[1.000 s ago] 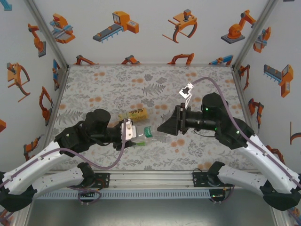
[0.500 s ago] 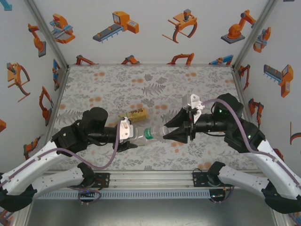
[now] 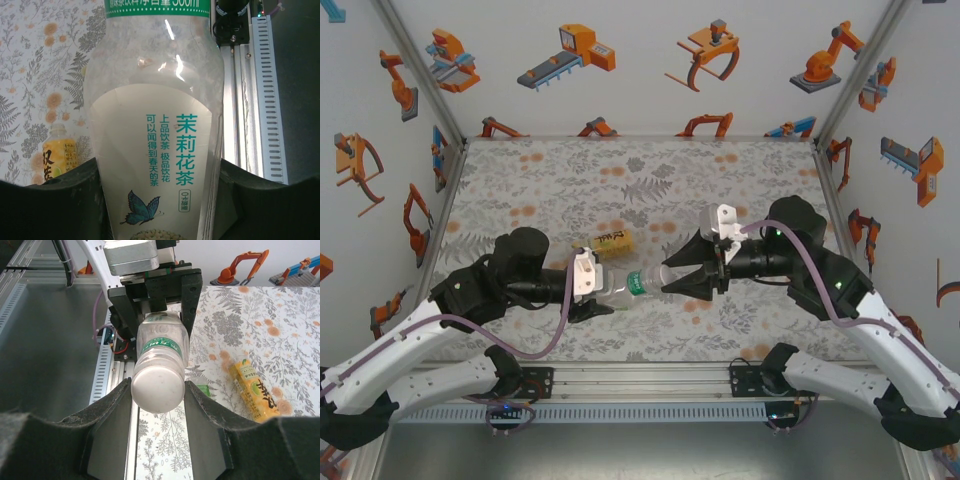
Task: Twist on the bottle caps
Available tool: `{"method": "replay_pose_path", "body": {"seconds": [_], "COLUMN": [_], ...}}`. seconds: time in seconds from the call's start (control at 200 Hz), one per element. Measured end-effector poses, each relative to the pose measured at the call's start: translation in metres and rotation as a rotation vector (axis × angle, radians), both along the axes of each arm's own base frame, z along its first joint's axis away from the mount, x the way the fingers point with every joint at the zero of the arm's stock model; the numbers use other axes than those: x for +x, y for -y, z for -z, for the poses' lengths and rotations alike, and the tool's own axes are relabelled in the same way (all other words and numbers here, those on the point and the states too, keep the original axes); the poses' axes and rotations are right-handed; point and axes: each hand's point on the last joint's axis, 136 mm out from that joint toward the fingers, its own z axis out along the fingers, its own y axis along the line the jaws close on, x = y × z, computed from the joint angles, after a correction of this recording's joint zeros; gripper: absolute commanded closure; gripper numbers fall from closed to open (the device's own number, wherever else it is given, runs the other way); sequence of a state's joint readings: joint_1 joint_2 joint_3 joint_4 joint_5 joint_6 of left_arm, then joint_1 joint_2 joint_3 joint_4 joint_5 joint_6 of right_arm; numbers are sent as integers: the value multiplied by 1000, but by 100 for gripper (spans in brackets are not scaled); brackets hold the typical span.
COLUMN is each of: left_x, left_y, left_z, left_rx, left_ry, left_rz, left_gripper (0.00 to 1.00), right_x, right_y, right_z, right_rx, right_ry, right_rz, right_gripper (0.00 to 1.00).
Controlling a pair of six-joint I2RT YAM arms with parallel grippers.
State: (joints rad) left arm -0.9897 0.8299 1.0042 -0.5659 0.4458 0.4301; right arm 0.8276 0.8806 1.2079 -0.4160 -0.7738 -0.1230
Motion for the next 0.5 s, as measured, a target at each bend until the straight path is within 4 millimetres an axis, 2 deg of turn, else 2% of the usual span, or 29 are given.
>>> {"method": "replay_pose_path", "body": {"seconds": [0.501], "left_x": [1], "left_y": [1], "left_z": [-1], "left_rx": [-4], "left_ry": [-1], "left_rz": [-2], "left_gripper": [100], "right_x": [0], "right_y": [-3], "right_z": [1], "right_rx": [17], "right_ry": [13], "right_rz": [-18], "right_gripper": [100]}}
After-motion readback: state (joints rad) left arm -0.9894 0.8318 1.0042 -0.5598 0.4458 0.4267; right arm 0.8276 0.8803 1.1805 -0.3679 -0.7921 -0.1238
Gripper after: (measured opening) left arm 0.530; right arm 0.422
